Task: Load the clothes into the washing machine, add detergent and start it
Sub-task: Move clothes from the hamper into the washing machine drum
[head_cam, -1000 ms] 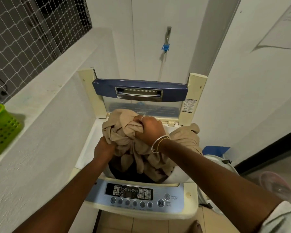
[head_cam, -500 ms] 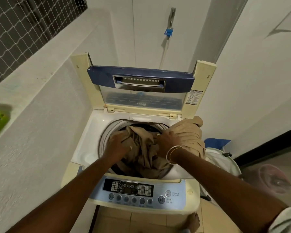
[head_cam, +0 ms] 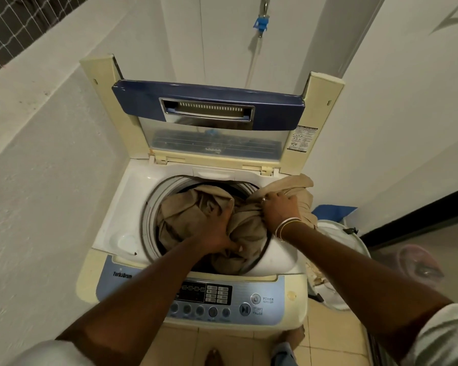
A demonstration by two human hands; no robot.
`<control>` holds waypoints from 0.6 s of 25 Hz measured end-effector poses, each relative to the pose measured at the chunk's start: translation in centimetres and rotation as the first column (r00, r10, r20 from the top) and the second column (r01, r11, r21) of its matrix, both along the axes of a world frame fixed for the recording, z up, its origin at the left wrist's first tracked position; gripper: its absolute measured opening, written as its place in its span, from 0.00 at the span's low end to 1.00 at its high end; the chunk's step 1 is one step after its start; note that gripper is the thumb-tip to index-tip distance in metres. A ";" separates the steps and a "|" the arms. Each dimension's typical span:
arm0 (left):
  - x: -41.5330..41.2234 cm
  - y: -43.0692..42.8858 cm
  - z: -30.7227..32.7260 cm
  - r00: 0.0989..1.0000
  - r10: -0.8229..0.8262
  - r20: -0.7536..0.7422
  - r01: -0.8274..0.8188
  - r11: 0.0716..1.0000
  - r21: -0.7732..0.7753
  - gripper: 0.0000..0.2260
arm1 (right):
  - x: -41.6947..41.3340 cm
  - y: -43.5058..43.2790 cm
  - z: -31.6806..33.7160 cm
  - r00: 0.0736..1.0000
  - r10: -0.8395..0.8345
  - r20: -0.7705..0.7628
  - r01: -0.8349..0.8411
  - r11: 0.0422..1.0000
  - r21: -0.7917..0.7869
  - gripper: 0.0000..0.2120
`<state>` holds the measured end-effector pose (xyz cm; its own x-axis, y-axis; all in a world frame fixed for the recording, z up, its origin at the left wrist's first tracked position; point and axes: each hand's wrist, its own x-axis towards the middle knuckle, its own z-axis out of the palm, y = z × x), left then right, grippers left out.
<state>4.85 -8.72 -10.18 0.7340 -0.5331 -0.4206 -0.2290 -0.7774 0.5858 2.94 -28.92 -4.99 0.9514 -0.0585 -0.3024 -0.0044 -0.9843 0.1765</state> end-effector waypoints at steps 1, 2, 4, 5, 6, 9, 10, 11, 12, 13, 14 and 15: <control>0.2 -0.1 0.0 1.000 0.027 -0.015 -0.027 0.999 -0.027 0.64 | 0.1 0.6 0.5 0.999 -0.017 0.050 0.014 0.998 0.061 0.15; 0.4 0.3 -0.1 0.997 0.070 -0.017 -0.071 0.996 -0.055 0.64 | 0.2 1.6 0.9 0.993 -0.029 0.111 0.014 0.990 0.137 0.14; 0.3 1.8 0.3 0.984 0.175 0.014 -0.170 0.968 -0.185 0.62 | 0.6 4.6 2.4 0.973 -0.060 0.225 -0.018 0.944 0.329 0.13; 0.3 3.0 0.6 0.972 0.235 0.022 -0.220 0.935 -0.279 0.59 | 1.1 6.3 3.1 0.959 -0.084 0.270 -0.045 0.898 0.438 0.13; 0.3 4.3 1.1 0.952 0.305 0.027 -0.275 0.888 -0.368 0.55 | 1.8 8.2 3.6 0.952 -0.112 0.286 -0.065 0.838 0.542 0.14; 0.5 8.6 3.0 0.859 0.509 0.055 -0.411 0.750 -0.518 0.46 | 4.0 13.8 4.2 0.926 -0.217 0.310 -0.131 0.586 0.800 0.16; 0.6 9.8 3.7 0.839 0.540 0.065 -0.428 0.730 -0.533 0.43 | 4.4 15.5 4.2 0.916 -0.303 0.264 -0.108 0.449 0.887 0.14; 0.6 10.9 4.2 0.825 0.561 0.069 -0.441 0.716 -0.541 0.38 | 4.7 17.1 4.2 0.908 -0.386 0.162 -0.056 0.272 0.961 0.12; 0.6 11.8 4.4 0.810 0.582 0.068 -0.464 0.708 -0.532 0.33 | 5.0 18.4 4.1 0.900 -0.435 0.025 0.022 0.102 0.995 0.10; 0.6 12.5 4.6 0.795 0.603 0.064 -0.486 0.697 -0.527 0.29 | 5.5 19.4 4.2 0.890 -0.447 -0.092 0.080 -0.045 0.996 0.09; 0.7 12.9 4.6 0.782 0.620 0.065 -0.506 0.692 -0.515 0.26 | 6.0 20.2 4.0 0.868 -0.461 -0.183 0.127 -0.151 0.980 0.08; 0.6 13.3 4.3 0.768 0.637 0.058 -0.528 0.683 -0.505 0.22 | 6.6 20.5 3.8 0.841 -0.479 -0.249 0.141 -0.249 0.958 0.08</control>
